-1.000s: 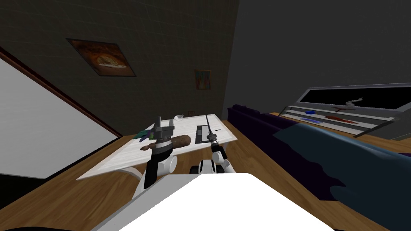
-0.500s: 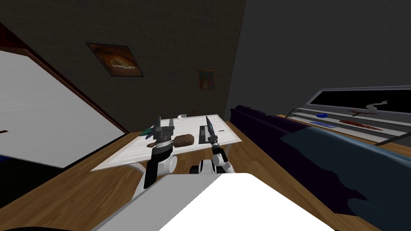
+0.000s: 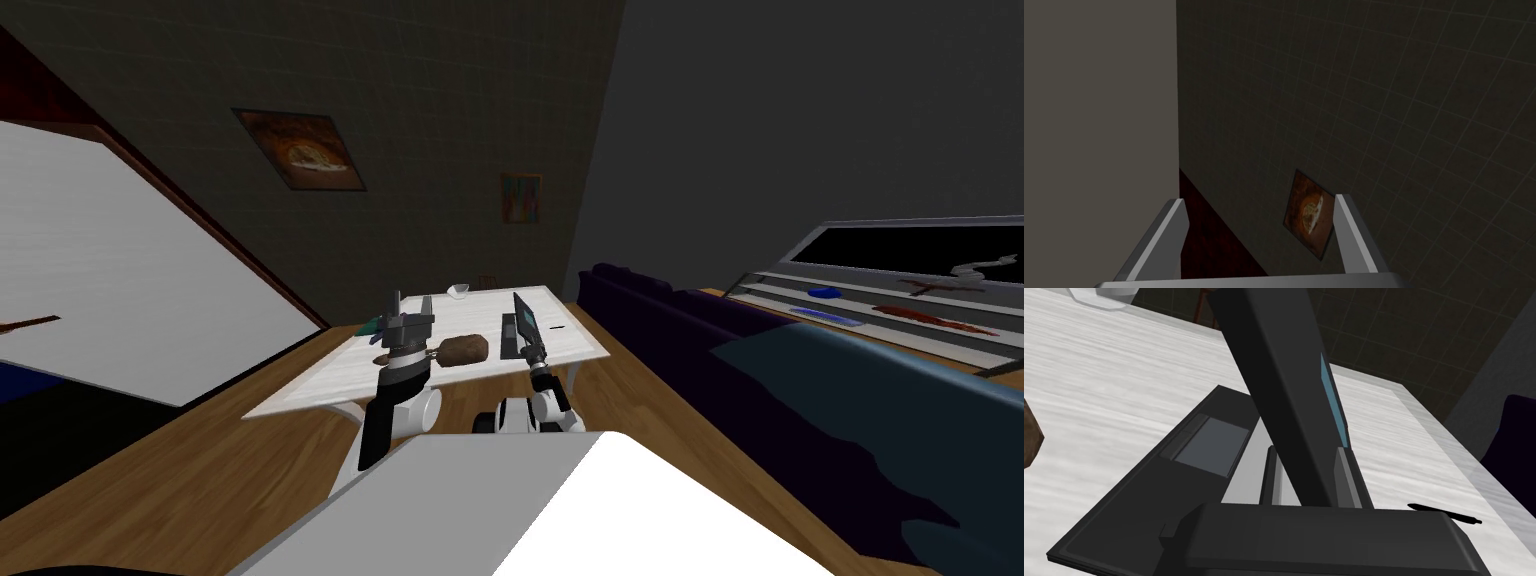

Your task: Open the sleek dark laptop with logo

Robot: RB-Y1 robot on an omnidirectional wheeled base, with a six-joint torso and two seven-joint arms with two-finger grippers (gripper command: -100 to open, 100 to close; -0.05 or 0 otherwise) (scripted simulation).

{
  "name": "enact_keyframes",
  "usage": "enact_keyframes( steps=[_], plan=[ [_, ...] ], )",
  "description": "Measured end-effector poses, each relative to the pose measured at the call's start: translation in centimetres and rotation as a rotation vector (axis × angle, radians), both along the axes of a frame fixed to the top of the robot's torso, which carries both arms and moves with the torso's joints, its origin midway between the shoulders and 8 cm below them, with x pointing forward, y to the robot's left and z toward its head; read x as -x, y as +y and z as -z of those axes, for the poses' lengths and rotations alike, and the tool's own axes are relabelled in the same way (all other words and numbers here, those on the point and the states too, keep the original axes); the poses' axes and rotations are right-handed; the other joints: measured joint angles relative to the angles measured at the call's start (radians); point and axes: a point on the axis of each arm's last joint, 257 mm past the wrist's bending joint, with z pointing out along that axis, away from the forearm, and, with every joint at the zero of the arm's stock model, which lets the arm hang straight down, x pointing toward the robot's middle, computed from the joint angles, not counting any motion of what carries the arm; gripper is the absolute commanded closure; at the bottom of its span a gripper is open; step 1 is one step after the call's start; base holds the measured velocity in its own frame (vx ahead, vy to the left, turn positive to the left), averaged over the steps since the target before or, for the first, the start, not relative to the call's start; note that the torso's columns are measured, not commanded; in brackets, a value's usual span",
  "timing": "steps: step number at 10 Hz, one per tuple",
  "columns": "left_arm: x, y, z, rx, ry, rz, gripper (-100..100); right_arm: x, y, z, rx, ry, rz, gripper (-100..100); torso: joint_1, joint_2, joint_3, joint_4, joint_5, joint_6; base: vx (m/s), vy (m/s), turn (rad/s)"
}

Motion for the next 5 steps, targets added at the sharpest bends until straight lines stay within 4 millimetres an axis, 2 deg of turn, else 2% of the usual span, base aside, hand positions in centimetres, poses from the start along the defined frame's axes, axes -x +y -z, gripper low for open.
enact_keyframes(
  steps=[4, 5],
  plan=[
    [0.0, 0.0, 0.0, 0.0, 0.0, 0.0, 0, 1.4, -1.7, 2.6, 0.142, -0.01, 0.02, 100, 0.0, -0.001, 0.0, -0.002, -0.001, -0.001, 0.023, 0.052, 0.068],
    [0.0, 0.0, 0.0, 0.0, 0.0, 0.0, 0, 1.5, -1.7, 2.7, 0.151, -0.012, 0.02, 100, 0.001, 0.003, 0.001, 0.004, -0.001, -0.003, 0.035, 0.038, 0.062]
  ],
)
